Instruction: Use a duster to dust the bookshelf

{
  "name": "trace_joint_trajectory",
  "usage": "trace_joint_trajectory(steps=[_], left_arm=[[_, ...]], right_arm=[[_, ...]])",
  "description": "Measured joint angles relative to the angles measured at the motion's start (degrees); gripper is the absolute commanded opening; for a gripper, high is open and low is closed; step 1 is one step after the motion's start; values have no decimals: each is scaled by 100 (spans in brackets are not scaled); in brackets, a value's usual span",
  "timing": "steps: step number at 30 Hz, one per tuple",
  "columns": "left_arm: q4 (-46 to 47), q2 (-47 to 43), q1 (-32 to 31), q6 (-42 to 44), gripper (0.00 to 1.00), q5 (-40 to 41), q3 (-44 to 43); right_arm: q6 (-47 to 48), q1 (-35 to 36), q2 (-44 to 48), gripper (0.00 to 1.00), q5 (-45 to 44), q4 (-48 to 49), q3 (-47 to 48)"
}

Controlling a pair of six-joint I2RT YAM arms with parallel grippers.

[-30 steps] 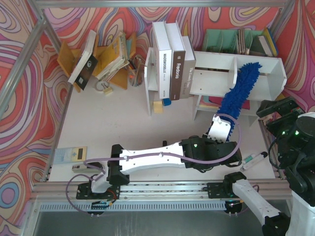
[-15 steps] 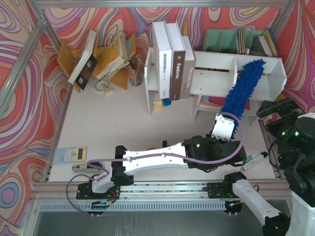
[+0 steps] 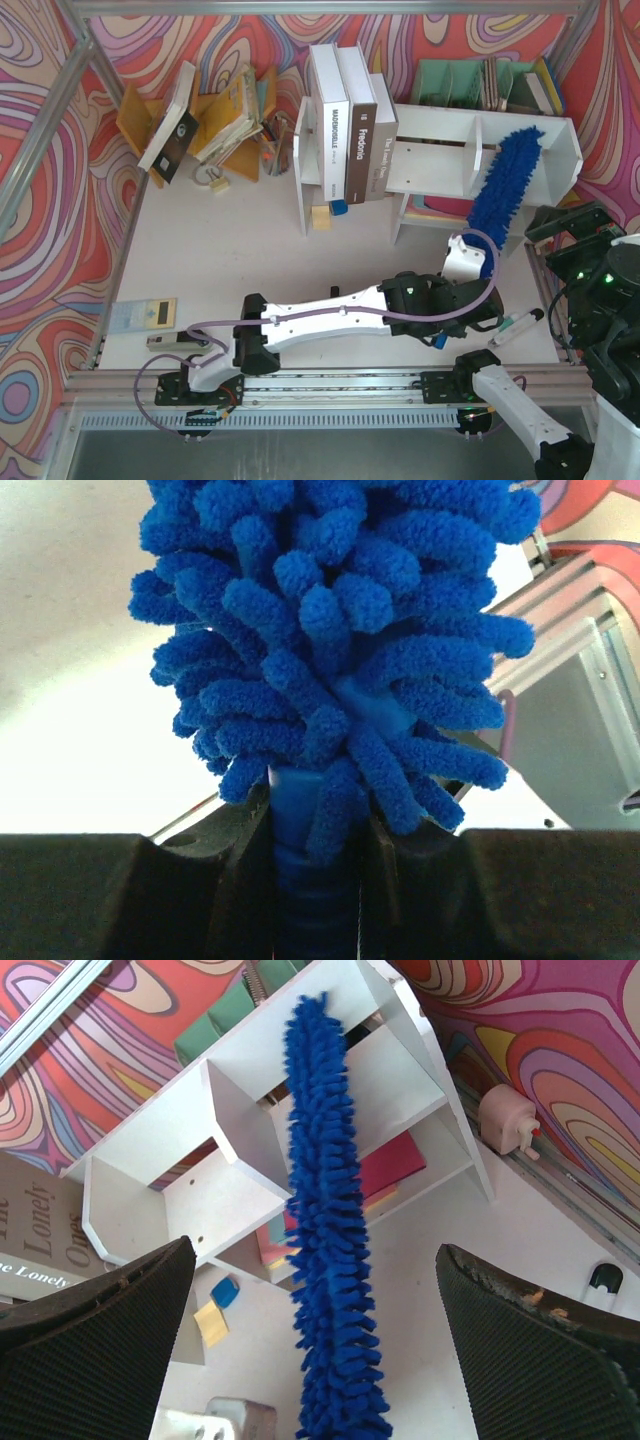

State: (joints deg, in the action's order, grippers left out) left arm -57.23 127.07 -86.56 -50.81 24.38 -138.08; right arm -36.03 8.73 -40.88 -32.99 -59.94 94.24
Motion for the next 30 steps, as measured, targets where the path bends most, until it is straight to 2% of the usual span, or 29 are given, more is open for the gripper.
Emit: trace_joint_trajectory(steps=[5,10,12,17,21,25,30], left_arm=[[0,472,96,68,0,-411,-564],[-96,658,122,2,0,-568,-516],[-83,505,109,-44,0,-448,-184],[-50,-457,85,-334,0,-20,1296],[85,-949,50,-468,0,144,1493],[-26,-772,33,-527,0,131,918],[-503,323,-52,-485,0,-101,-778]], right_arm=[[-20,0,0,93,0,0,0],[-59,0,0,93,2,0,4],[-96,2,0,93,2,0,2],[-153,28,24,93,4,-7,-44],[-153,28,63,93,4,-15,-46],[-153,31,105,93,4,-13,-81],[-155,33,120,93,4,-24,-125]])
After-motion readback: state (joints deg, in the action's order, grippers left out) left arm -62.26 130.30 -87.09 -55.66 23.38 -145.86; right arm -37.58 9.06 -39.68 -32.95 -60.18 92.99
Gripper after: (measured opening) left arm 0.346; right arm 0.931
